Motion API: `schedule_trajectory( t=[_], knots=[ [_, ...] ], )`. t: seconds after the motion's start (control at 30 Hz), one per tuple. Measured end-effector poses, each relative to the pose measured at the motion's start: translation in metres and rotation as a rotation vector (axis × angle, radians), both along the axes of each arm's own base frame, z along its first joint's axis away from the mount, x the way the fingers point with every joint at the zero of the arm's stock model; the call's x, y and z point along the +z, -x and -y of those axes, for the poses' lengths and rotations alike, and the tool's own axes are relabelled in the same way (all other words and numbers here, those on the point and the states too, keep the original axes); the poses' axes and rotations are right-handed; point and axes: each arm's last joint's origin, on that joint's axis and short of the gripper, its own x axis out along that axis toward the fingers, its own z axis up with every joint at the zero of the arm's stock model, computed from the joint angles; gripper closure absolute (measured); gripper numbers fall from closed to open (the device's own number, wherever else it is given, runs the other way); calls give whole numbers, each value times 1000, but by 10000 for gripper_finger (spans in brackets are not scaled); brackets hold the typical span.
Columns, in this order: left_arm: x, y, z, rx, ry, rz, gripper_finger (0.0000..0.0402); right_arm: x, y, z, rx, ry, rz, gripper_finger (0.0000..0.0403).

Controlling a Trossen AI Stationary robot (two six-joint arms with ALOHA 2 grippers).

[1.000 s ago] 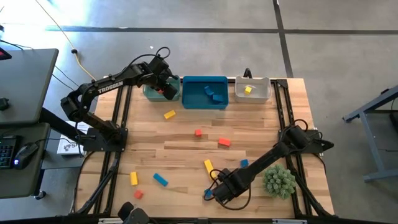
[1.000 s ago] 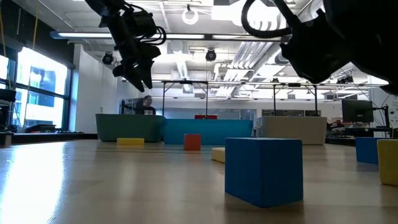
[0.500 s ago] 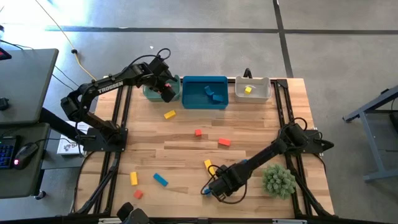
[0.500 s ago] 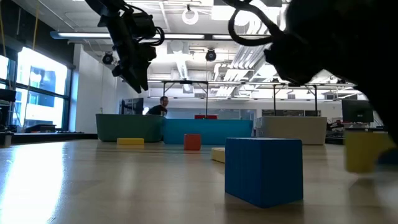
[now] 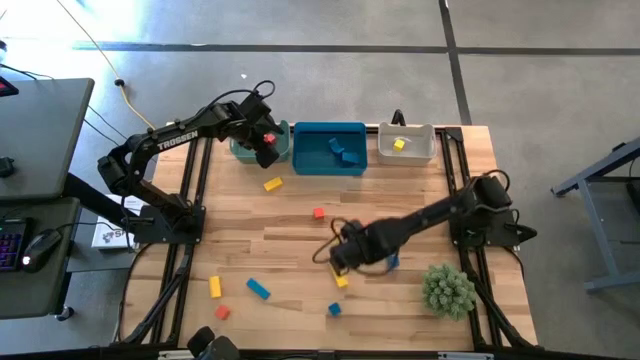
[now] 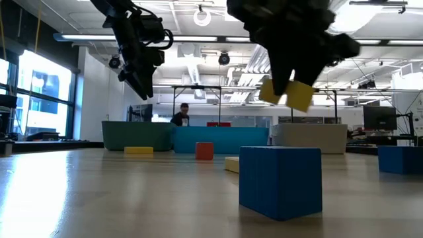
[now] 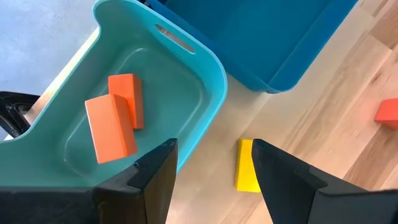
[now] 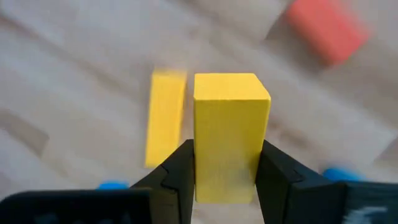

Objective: Sort & place blocks by color
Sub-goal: Put the yellow block into the white bin

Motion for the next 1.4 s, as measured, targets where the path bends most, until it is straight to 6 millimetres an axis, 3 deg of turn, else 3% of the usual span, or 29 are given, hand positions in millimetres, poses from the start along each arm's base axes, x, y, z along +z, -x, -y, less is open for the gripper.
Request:
schedule_trajectory(
  t=[0.37, 0.7, 0.9, 1.1, 1.27, 1.4],
  knots=[
    [0, 0, 1, 1, 6, -4, 204, 44, 14, 110, 88, 262, -31, 299],
    [0, 1, 1, 34, 19, 3, 204, 72, 51, 221, 158, 450, -138, 299],
    [0, 1, 1, 34, 19, 3, 204, 73, 77, 278, 148, 487, -238, 299],
    [0, 1, 0, 45, 9, -8, 204, 72, 107, 323, 98, 477, -286, 299],
    [0, 2, -1, 107, -19, -35, 204, 54, 131, 347, 84, 369, -239, 299],
    [-1, 3, -1, 125, -13, -37, 203, 32, 144, 354, 98, 293, -227, 299]
  ],
)
